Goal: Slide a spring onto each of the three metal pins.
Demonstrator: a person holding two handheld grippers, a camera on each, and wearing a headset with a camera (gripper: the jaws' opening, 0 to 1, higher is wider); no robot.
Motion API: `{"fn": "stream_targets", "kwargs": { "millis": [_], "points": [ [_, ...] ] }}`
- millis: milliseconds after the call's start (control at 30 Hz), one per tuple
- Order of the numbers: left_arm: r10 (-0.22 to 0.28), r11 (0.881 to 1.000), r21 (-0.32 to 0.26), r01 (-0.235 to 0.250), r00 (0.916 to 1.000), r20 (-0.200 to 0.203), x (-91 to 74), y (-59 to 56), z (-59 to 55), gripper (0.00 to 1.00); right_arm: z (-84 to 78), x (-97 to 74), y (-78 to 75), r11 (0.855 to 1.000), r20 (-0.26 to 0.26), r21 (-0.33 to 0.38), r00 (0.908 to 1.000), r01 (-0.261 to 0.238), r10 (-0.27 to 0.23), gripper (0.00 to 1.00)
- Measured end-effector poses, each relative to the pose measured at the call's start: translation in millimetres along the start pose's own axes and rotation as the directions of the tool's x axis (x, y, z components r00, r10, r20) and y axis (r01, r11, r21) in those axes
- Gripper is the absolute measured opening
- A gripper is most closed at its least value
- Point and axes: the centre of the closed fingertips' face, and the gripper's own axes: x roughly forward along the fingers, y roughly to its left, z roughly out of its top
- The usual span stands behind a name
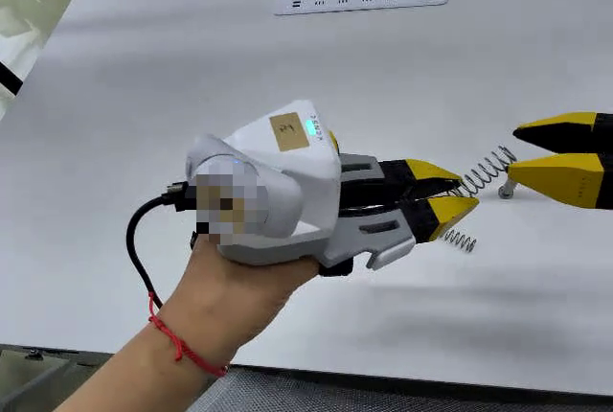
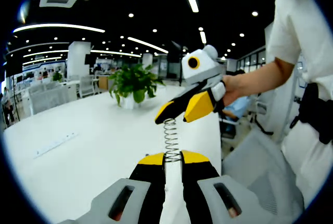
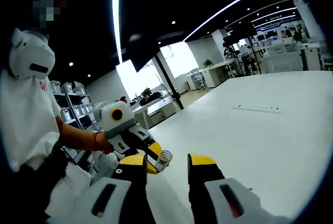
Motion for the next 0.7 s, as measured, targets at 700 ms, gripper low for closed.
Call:
{"fn": "stream_targets", "kwargs": {
  "millis": [700],
  "points": [
    [-0.023, 1.000, -0.020, 0.024, 0.9985, 0.050, 1.8, -3.5, 10.5, 0.11, 2.5, 5.1, 11.0, 0.999, 0.018, 0.025, 0.9992, -0.037, 0.037, 0.13]
  ]
}}
